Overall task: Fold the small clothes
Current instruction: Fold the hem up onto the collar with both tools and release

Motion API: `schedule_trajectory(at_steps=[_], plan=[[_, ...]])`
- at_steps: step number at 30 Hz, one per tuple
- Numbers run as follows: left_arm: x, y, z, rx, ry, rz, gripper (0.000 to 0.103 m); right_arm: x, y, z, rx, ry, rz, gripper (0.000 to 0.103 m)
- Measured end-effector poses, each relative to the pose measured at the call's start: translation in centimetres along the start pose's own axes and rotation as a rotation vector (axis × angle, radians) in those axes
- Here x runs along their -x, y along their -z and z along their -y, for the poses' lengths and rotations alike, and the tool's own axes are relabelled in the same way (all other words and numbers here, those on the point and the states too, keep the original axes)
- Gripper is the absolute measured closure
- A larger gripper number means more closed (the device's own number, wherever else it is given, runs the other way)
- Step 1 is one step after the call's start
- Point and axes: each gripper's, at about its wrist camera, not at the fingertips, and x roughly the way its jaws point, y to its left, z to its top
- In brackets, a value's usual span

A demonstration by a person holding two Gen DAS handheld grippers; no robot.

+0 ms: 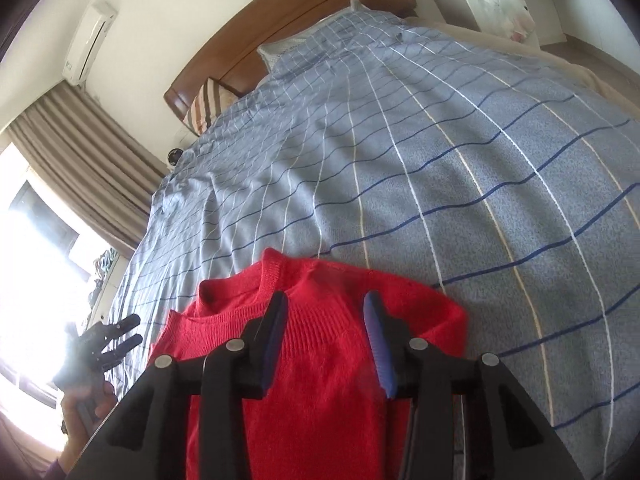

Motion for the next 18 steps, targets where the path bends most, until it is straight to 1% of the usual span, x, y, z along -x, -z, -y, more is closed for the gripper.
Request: schedule_trajectory(at_steps=[2, 4, 5, 6, 7, 8, 9, 11, 13, 15, 17, 18], plan=[[1.0, 1.7, 1.0, -0.075, -0.009, -0.010, 0.020, 1.4, 1.4, -1.5, 0.094, -0.041, -0.022, 0.062], [1.9, 3.8, 2.1, -0.164, -0.041, -0.022, 0.019, 2.5, 3.9, -2.7, 0.175, -0.096, -0.068, 0.057], [2.4, 5.0, 2.7, -0.210, -0.062, -0.026, 0.018, 2.9, 5.4, -3.1, 0.213, -0.110, -0.104, 0.053], [3.1, 6.0, 3.4, -0.251, -0.084, -0.025, 0.018, 2.9, 6.9, -3.1, 0.248, -0.099, -0.146, 0.052], [4.0, 7.1, 3.9, -0.284, -0.105, -0.019, 0.018, 2.9, 8.4, -2.8, 0.282, -0.059, -0.187, 0.052], [5.1, 8.1, 4.3, -0.310, -0.121, -0.007, 0.018, 3.0, 9.8, -2.4, 0.312, 0.003, -0.213, 0.053], [6.2, 8.9, 4.7, -0.331, -0.133, 0.008, 0.016, 3.8, 10.8, -1.9, 0.332, 0.053, -0.213, 0.054], [8.5, 10.4, 5.3, -0.358, -0.160, 0.050, 0.010, 6.1, 11.8, -1.4, 0.328, 0.067, -0.176, 0.053], [10.7, 11.4, 5.5, -0.374, -0.174, 0.094, 0.007, 8.6, 12.1, -1.4, 0.327, 0.084, -0.130, 0.050], [12.2, 12.1, 5.9, -0.393, -0.195, 0.129, 0.007, 10.8, 12.3, -1.6, 0.336, 0.096, -0.078, 0.036], [13.2, 12.4, 6.3, -0.416, -0.223, 0.149, 0.007, 12.3, 12.4, -1.7, 0.340, 0.107, -0.037, 0.031], [13.6, 12.5, 6.5, -0.427, -0.230, 0.153, 0.007, 12.8, 12.4, -1.8, 0.339, 0.106, -0.025, 0.031]])
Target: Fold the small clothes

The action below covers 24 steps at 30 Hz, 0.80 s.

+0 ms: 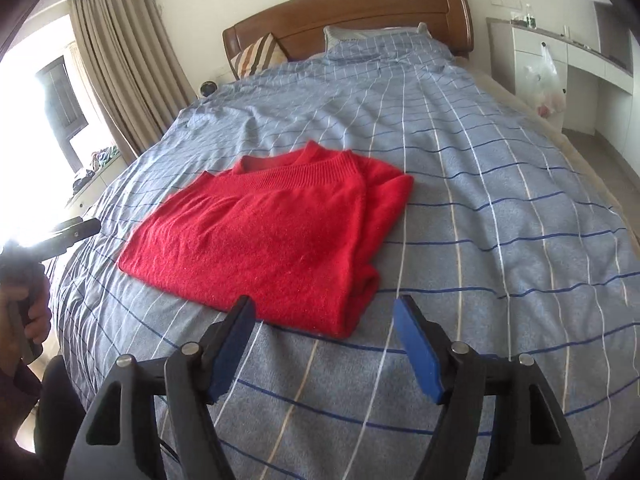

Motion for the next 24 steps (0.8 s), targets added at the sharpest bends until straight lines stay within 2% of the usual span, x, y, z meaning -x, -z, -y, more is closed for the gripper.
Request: schedule_trajectory(at_steps=[10, 13, 16, 18, 20, 24], plan=[[2.2, 0.2, 0.2, -0.016, -0.030, 0.011, 0.007, 0.8, 1.0, -2.2, 0.004, -0.014, 0.024, 0.031], [2.0, 0.4, 0.3, -0.015, -0.029, 0.005, 0.005, 0.4, 1.4, -2.4, -0.006, -0.023, 0.017, 0.031], [0.5, 2.1, 0.3, -0.019, -0.036, -0.025, 0.004, -0.7, 1.4, -1.8, -0.035, -0.025, -0.002, 0.031], [-0.8, 4.2, 0.1, -0.022, -0.044, -0.063, 0.004, -1.4, 0.8, -0.4, -0.083, -0.027, -0.009, 0.031], [-1.5, 6.5, -0.5, -0.009, -0.040, -0.105, 0.005, -1.9, -0.4, 2.1, -0.187, -0.039, 0.001, 0.031], [-1.4, 10.3, -1.8, 0.061, 0.007, -0.149, 0.005, -3.8, -2.9, 7.0, -0.387, -0.108, -0.015, 0.031]])
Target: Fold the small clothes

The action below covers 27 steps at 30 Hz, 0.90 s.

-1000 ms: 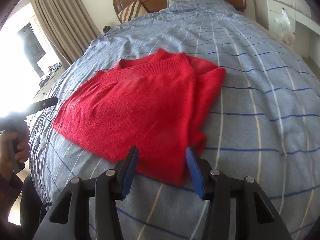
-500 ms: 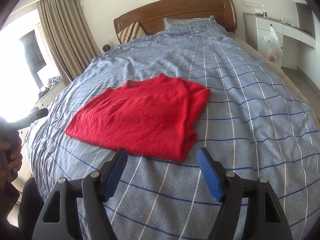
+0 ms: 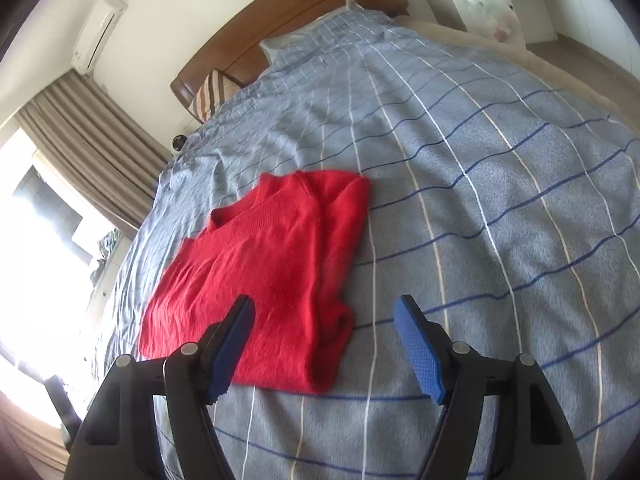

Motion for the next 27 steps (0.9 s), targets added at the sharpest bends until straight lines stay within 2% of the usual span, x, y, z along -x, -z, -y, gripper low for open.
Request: schedule_trajectory(at_steps=[5, 7, 8, 9, 10, 11, 15, 19, 23, 27], plan=[[0.7, 1.6, -0.7, 0.043, 0.019, 0.010, 0.005, -5.0, -2.2, 0.3, -0.042, -0.110, -0.138, 0.031], [0.9, 1.6, -0.7, 0.040, 0.022, 0.019, 0.005, -7.3, -2.1, -0.2, -0.061, -0.111, -0.183, 0.031], [0.9, 1.5, -0.7, 0.040, 0.019, 0.020, 0.005, -8.5, -2.0, -0.6, -0.051, -0.082, -0.208, 0.035], [1.1, 1.4, -0.9, 0.044, 0.022, 0.021, 0.005, -9.4, -1.8, -1.0, -0.027, -0.026, -0.225, 0.054], [1.4, 1.3, -1.1, 0.050, 0.028, 0.025, 0.005, -9.9, -1.8, -1.5, -0.002, 0.029, -0.230, 0.066], [1.9, 1.1, -1.5, 0.059, 0.035, 0.034, 0.005, -10.0, -1.9, -1.9, 0.011, 0.050, -0.231, 0.094], [4.2, 0.5, -3.4, 0.086, 0.040, 0.068, 0.005, -8.0, -3.1, -6.5, 0.073, 0.043, -0.166, 0.094], [6.1, -0.2, -5.3, 0.125, 0.045, 0.107, 0.005, -7.5, -4.3, -13.8, 0.121, -0.052, -0.145, 0.094], [7.5, 0.0, -7.7, 0.183, 0.040, 0.128, 0.005, -10.2, -3.4, -21.3, 0.217, -0.110, -0.182, 0.094], [8.7, 1.1, -9.9, 0.220, 0.028, 0.138, 0.005, -14.7, -0.8, -26.5, 0.275, -0.121, -0.237, 0.094]])
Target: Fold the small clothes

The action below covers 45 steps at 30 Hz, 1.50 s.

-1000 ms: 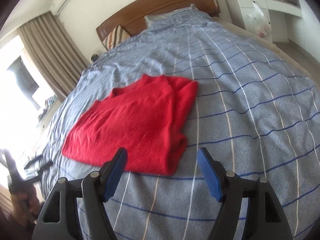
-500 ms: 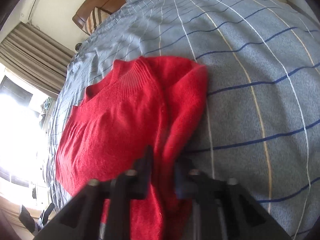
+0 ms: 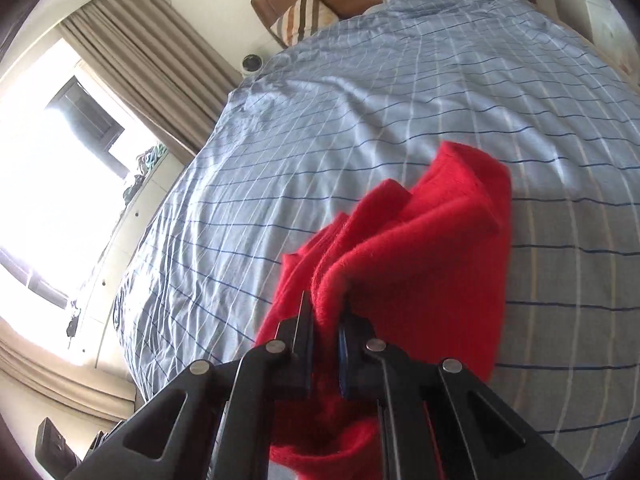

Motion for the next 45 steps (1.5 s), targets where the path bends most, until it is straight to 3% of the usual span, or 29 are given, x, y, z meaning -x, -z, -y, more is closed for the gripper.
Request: schedule_trajectory(at_steps=[4, 6, 8, 9, 12, 14, 16, 17, 19, 21, 27, 35, 40, 43, 45], plan=[[0.6, 0.7, -2.0, 0.031, -0.023, 0.003, 0.005, -4.7, 1.0, -3.0, 0.009, 0.017, -0.039, 0.090], [0.2, 1.0, -2.9, 0.053, -0.028, -0.013, 0.005, -6.8, 1.8, -3.3, -0.023, -0.013, -0.090, 0.072], [-0.2, 1.4, -3.6, 0.071, -0.034, -0.027, 0.005, -8.0, 2.5, -3.2, -0.086, -0.129, -0.158, 0.061], [-0.2, 1.6, -3.9, 0.081, -0.035, -0.027, 0.005, -7.6, 2.7, -3.1, -0.111, -0.202, -0.159, 0.061], [-0.3, 2.3, -4.7, 0.108, -0.026, -0.034, 0.005, -4.1, 2.9, -2.7, -0.087, -0.306, -0.081, 0.060], [-0.2, 2.6, -4.8, 0.116, -0.013, -0.039, 0.005, -0.9, 2.8, -1.9, -0.022, -0.252, -0.008, 0.058], [-0.3, 2.8, -4.5, 0.111, 0.000, -0.043, 0.005, 1.0, 3.0, -1.7, 0.106, -0.058, 0.024, 0.058], [-0.4, 2.8, -4.2, 0.105, 0.006, -0.044, 0.005, 1.2, 3.5, -1.5, 0.177, 0.036, 0.016, 0.058], [-0.5, 2.9, -3.4, 0.092, 0.015, -0.050, 0.005, 0.3, 5.0, -1.1, 0.282, 0.141, -0.040, 0.058], [-0.7, 3.1, -2.5, 0.085, 0.027, -0.061, 0.005, -1.4, 6.6, -1.4, 0.355, 0.213, -0.073, 0.058], [-0.2, 3.2, -1.2, 0.044, 0.017, -0.070, 0.005, -5.7, 9.3, -4.0, 0.495, 0.343, -0.034, 0.052], [-1.3, 3.5, -1.5, 0.056, 0.031, -0.105, 0.005, 2.2, 11.3, -3.0, 0.457, 0.232, -0.001, 0.052], [-3.5, 1.9, 1.5, 0.004, 0.108, -0.157, 0.005, -1.1, 14.3, 0.0, 0.372, 0.219, -0.121, 0.051], [-4.8, -0.8, 2.9, -0.021, 0.161, -0.173, 0.004, 0.1, 14.4, -0.3, 0.343, 0.186, -0.062, 0.050], [-6.3, -3.3, 3.7, -0.016, 0.205, -0.169, 0.004, 2.0, 13.6, 0.2, 0.282, 0.105, -0.016, 0.038]])
